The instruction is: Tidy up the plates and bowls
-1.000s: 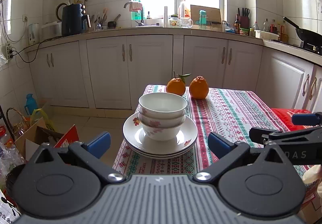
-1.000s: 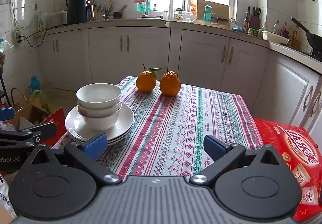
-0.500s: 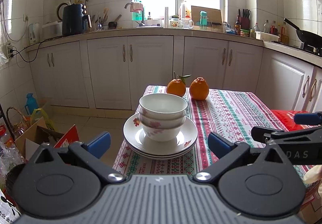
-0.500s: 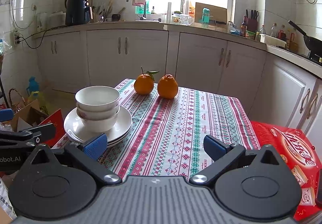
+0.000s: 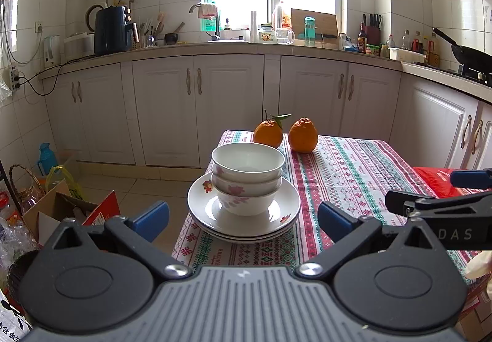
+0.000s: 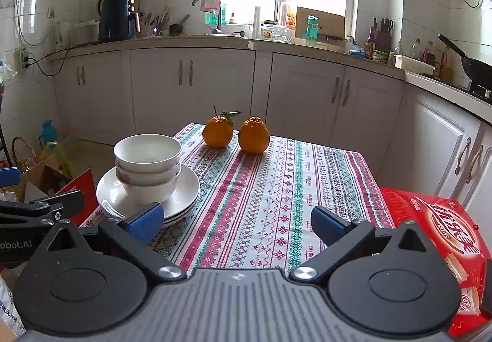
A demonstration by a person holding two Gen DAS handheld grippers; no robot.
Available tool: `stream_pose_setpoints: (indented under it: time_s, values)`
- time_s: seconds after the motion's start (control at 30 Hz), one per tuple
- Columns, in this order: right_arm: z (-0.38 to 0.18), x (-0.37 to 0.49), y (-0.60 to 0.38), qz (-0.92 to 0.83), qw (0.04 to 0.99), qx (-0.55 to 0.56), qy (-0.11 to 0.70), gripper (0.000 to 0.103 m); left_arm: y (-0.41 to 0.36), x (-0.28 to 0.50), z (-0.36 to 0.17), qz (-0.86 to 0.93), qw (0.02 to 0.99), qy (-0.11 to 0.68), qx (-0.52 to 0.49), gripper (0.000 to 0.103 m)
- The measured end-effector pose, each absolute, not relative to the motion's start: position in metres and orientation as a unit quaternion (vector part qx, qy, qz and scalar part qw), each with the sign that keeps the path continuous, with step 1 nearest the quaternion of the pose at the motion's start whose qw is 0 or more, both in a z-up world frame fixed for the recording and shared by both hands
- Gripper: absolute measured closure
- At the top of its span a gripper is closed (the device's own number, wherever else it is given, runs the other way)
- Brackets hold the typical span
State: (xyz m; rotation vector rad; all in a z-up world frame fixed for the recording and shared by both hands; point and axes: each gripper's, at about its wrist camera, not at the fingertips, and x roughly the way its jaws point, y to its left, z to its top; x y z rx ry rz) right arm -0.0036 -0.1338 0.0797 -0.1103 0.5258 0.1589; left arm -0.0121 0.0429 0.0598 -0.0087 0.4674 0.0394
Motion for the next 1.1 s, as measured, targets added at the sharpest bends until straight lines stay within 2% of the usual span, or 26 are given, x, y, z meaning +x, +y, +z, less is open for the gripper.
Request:
stream_pose_setpoints:
  time_s: [1.1]
  values:
    - [0.0809, -0.0052, -0.1371, 0.069, 0.964, -0.052, 0.251, 0.0, 0.0394, -0.0105, 0.063, 0.015, 0.972, 0.235, 0.0, 0.001]
